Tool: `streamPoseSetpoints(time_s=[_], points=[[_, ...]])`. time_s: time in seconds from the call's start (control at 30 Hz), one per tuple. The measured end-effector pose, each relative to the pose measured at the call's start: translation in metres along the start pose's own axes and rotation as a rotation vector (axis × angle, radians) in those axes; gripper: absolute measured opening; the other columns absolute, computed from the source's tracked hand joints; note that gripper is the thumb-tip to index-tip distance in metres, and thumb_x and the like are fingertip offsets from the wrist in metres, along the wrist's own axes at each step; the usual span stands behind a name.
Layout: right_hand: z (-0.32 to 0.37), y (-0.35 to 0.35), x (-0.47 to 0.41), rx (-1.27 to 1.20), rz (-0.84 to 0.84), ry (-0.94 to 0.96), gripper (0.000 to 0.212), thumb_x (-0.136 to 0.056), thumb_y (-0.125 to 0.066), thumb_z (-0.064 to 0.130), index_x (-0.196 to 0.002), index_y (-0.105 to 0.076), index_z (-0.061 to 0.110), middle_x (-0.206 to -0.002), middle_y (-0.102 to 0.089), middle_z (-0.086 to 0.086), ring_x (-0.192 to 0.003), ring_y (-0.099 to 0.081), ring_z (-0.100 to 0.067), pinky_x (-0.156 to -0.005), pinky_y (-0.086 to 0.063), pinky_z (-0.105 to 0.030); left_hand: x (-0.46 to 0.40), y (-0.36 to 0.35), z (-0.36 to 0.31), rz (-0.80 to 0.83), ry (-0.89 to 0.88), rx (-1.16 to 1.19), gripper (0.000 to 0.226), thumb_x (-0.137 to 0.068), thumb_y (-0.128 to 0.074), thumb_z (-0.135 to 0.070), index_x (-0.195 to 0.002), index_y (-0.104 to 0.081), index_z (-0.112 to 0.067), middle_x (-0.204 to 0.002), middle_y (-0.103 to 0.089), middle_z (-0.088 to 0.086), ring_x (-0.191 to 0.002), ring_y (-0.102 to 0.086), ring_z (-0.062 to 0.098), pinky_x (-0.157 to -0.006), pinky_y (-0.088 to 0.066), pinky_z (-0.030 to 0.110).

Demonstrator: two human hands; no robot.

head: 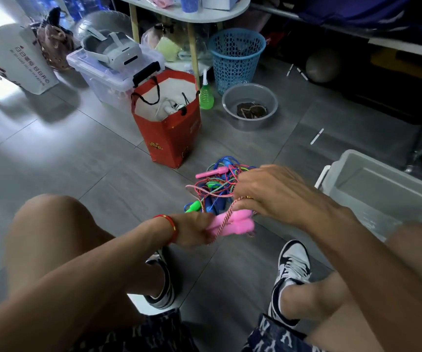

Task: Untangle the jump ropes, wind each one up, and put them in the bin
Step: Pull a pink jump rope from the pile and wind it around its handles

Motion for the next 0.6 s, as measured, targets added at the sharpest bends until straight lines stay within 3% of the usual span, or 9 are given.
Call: streamPoseSetpoints(time_s=[0.07,0.13,0.23,0.3,0.33,0.4,0.5,0.6], points=[[-0.004,-0.003,-0.003,-0.058,-0.021,-0.019,0.045,-0.084,-0.038,0.062,-0.088,-0.067,0.028,-0.086,-0.064,0.006,-0.083,-0.062,-0.022,-0.068,-0.050,-0.042,0.001,-0.011,-0.007,0.061,-0.124,-0.091,0.032,-0.096,-0.056,-0.011,-0.127,-0.053,-0.006,-0.121,-0.060,0.013,-0.103,-0.054,0.024,-0.094,-0.041,0.025],[-0.019,-0.010,-0.003,-0.199,-0.027,-0.090,0.029,-0.081,-0.060,0.059,-0.089,-0.069,0.033,-0.080,-0.064,0.013,-0.077,-0.059,-0.008,-0.065,-0.047,-0.035,0.006,-0.018,-0.019,0.050,-0.243,-0.105,0.033,-0.092,-0.055,-0.001,-0.125,-0.053,0.001,-0.118,-0.060,0.017,-0.096,-0.051,0.021,-0.087,-0.036,0.019],[-0.046,-0.031,0.005,-0.586,0.088,-0.223,0.014,-0.078,-0.082,0.041,-0.084,-0.076,0.030,-0.066,-0.063,0.018,-0.062,-0.054,0.002,-0.060,-0.042,-0.028,0.013,-0.012,-0.020,-0.086,-0.429,-0.033,0.034,-0.093,-0.059,-0.004,-0.126,-0.054,-0.003,-0.114,-0.064,0.012,-0.095,-0.057,0.019,-0.092,-0.045,0.034],[-0.051,-0.041,0.009,-0.871,0.186,-0.245,0.004,-0.083,-0.082,0.019,-0.081,-0.079,0.022,-0.069,-0.069,0.011,-0.065,-0.056,0.003,-0.061,-0.045,-0.024,0.017,-0.002,-0.015,-0.135,-0.489,0.082,0.041,-0.095,-0.060,-0.007,-0.135,-0.051,-0.010,-0.119,-0.064,-0.007,-0.104,-0.059,0.003,-0.097,-0.045,0.025],[-0.049,-0.043,0.011,-0.992,0.202,-0.264,0.012,-0.081,-0.080,0.007,-0.079,-0.078,0.019,-0.070,-0.070,0.008,-0.065,-0.058,0.001,-0.061,-0.046,-0.020,0.020,0.003,-0.013,-0.145,-0.492,0.148,0.040,-0.096,-0.060,-0.006,-0.135,-0.051,-0.012,-0.116,-0.063,-0.016,-0.103,-0.058,-0.005,-0.096,-0.044,0.018],[-0.042,-0.044,0.015,-1.166,0.193,-0.345,0.018,-0.076,-0.071,-0.005,-0.075,-0.069,0.012,-0.063,-0.068,0.012,-0.058,-0.059,0.004,-0.057,-0.047,-0.013,0.024,0.012,-0.010,-0.148,-0.461,0.321,0.031,-0.098,-0.058,-0.006,-0.128,-0.055,-0.015,-0.102,-0.064,-0.019,-0.088,-0.059,0.001,-0.084,-0.049,0.021],[-0.025,-0.050,0.017,-0.959,0.183,-0.319,0.009,-0.099,-0.061,0.013,-0.094,-0.069,0.012,-0.073,-0.067,0.026,-0.070,-0.060,0.006,-0.071,-0.048,-0.013,0.028,0.023,0.003,-0.248,-0.356,0.604,0.021,-0.097,-0.058,-0.019,-0.112,-0.053,-0.007,-0.079,-0.060,-0.003,-0.066,-0.051,0.014,-0.060,-0.046,0.029],[-0.003,-0.056,0.016,-0.792,0.162,-0.311,0.024,-0.108,-0.045,0.026,-0.097,-0.064,0.015,-0.069,-0.057,0.021,-0.064,-0.052,0.006,-0.066,-0.042,-0.016,0.027,0.028,0.020,-0.416,-0.204,0.811,0.024,-0.099,-0.057,-0.003,-0.121,-0.048,-0.003,-0.074,-0.061,0.002,-0.060,-0.052,0.013,-0.054,-0.045,0.024]])
Point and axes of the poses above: each hand's wrist, its own x-axis away from the middle knuckle, its own y-axis out of the back of the hand, z = x × y, the point moved 1 cm from there along -x, towards the middle knuckle
